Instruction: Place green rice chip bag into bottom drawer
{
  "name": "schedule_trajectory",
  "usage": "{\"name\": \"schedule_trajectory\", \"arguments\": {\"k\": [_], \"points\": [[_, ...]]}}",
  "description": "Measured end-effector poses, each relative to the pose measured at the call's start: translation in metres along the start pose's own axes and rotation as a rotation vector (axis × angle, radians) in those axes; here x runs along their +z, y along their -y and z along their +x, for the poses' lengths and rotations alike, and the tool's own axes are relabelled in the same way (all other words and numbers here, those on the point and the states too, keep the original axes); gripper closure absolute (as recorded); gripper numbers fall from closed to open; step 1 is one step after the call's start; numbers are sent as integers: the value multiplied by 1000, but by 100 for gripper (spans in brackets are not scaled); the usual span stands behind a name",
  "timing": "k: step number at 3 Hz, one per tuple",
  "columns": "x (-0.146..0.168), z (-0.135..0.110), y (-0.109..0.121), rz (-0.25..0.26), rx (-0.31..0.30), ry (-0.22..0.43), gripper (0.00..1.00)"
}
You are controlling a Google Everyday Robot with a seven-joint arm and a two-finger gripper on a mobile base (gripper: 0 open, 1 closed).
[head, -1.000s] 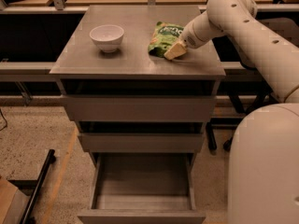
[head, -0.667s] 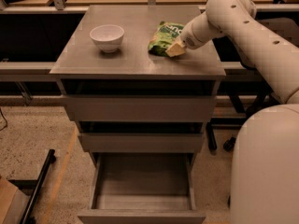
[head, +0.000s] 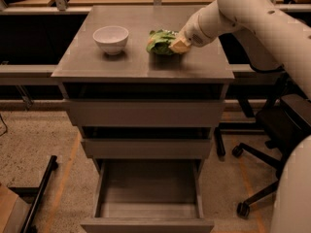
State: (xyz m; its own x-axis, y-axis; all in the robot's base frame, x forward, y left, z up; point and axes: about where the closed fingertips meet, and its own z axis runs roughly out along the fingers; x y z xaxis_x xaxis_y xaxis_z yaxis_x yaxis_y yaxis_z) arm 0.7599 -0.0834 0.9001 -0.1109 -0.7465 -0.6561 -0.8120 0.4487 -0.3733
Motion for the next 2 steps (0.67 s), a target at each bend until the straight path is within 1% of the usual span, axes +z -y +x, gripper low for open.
{"name": "schedule_trajectory", "arguments": {"k": [1, 2], "points": [[-40, -26, -29, -30, -94, 18, 100], [-78, -39, -66, -62, -149, 14, 100]]}}
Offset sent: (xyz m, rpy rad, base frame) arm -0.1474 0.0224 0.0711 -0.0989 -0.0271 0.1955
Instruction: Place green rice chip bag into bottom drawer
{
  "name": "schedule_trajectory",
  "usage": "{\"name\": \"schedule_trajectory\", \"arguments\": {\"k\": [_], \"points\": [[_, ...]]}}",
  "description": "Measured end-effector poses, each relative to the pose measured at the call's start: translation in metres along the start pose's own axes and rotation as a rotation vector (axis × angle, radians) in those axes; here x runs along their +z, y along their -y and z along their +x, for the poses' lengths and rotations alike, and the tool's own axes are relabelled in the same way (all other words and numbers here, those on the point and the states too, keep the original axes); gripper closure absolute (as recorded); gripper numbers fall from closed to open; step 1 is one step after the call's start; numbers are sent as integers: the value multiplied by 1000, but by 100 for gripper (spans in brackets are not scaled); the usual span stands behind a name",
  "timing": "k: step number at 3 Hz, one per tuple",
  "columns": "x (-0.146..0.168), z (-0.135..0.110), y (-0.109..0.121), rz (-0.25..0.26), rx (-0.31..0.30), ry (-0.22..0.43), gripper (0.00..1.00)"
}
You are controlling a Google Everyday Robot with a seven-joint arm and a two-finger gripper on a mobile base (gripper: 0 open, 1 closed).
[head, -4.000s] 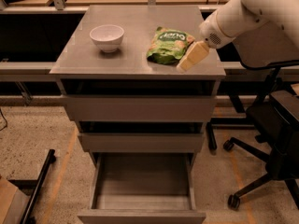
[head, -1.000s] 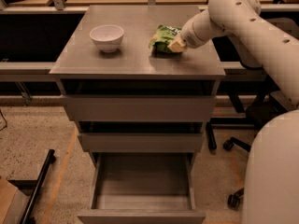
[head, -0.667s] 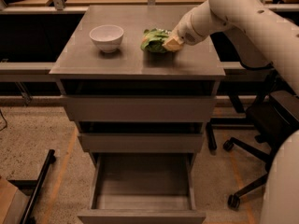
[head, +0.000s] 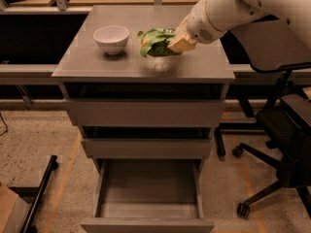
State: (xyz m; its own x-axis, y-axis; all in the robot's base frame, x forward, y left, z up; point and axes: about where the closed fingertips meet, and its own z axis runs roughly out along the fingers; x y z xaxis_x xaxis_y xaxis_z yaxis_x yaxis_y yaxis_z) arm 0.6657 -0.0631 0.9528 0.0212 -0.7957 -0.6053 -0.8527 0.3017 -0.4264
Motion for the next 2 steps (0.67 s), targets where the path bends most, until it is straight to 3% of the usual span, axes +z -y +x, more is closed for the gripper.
{"name": "schedule_trajectory", "arguments": {"k": [1, 2], "points": [[0, 0, 0, 0, 0, 0, 100], [6, -4, -24, -43, -51, -17, 100]]}}
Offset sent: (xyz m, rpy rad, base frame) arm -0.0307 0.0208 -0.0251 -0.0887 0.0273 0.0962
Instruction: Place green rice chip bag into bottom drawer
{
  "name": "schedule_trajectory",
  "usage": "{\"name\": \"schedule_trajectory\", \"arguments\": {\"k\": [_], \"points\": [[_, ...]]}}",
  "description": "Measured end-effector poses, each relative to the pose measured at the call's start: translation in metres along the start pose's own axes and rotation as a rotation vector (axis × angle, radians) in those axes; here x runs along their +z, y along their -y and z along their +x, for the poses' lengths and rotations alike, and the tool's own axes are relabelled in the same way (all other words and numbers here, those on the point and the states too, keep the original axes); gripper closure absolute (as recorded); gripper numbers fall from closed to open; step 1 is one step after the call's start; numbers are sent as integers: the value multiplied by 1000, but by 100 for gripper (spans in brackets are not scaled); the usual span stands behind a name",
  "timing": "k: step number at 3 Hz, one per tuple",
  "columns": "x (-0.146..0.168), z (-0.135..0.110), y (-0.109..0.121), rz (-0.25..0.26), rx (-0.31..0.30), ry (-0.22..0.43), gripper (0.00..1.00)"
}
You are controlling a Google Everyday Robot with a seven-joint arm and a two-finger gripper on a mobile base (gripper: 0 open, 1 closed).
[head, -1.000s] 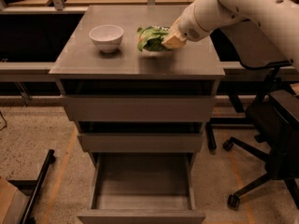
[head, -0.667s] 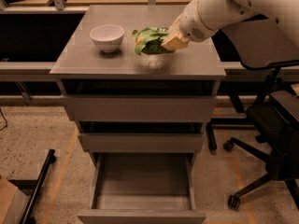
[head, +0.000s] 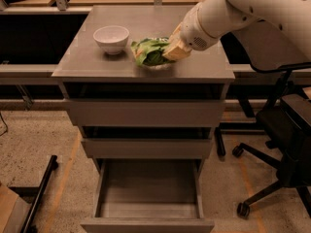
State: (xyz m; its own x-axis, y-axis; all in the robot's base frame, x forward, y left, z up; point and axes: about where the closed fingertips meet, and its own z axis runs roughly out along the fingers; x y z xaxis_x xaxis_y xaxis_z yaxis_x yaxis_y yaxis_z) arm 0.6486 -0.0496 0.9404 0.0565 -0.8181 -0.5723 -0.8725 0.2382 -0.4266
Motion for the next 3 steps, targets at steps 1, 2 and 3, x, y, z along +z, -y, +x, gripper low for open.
{"name": "schedule_trajectory", "arguments": {"k": [1, 2, 3], "points": [[-5, -5, -40, -37, -18, 6, 100], [-13, -19, -83, -79, -45, 3, 100], [-20, -41, -123, -141, -76, 13, 100]]}}
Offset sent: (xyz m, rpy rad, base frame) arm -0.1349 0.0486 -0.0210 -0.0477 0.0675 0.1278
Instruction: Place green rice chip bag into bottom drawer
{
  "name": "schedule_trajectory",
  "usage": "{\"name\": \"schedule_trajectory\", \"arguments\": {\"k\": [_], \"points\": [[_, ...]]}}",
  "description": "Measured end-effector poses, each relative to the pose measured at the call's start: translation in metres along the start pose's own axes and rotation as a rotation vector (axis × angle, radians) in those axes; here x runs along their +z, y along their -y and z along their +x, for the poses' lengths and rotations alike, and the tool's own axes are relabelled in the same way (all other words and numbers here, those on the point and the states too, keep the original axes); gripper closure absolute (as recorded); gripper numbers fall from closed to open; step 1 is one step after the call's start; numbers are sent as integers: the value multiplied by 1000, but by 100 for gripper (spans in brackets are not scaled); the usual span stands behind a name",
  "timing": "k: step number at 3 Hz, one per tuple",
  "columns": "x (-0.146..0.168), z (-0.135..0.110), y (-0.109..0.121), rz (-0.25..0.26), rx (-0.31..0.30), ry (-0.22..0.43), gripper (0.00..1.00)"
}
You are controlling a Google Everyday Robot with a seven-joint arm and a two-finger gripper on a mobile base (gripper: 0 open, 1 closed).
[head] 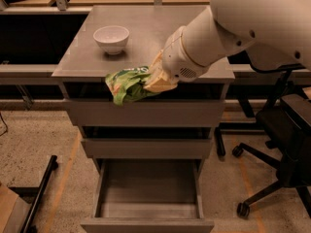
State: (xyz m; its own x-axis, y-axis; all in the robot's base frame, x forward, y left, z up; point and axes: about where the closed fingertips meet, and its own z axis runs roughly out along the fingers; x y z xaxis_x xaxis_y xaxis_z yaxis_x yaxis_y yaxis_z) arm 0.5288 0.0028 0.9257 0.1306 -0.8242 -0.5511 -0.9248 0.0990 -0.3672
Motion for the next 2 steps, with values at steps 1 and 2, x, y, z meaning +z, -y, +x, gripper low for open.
{"name": "schedule_trajectory", "arguments": {"k": [1, 2], "points": [[0, 0, 0, 0, 0, 0, 100], [11, -5, -9, -53, -35, 5, 100]]}}
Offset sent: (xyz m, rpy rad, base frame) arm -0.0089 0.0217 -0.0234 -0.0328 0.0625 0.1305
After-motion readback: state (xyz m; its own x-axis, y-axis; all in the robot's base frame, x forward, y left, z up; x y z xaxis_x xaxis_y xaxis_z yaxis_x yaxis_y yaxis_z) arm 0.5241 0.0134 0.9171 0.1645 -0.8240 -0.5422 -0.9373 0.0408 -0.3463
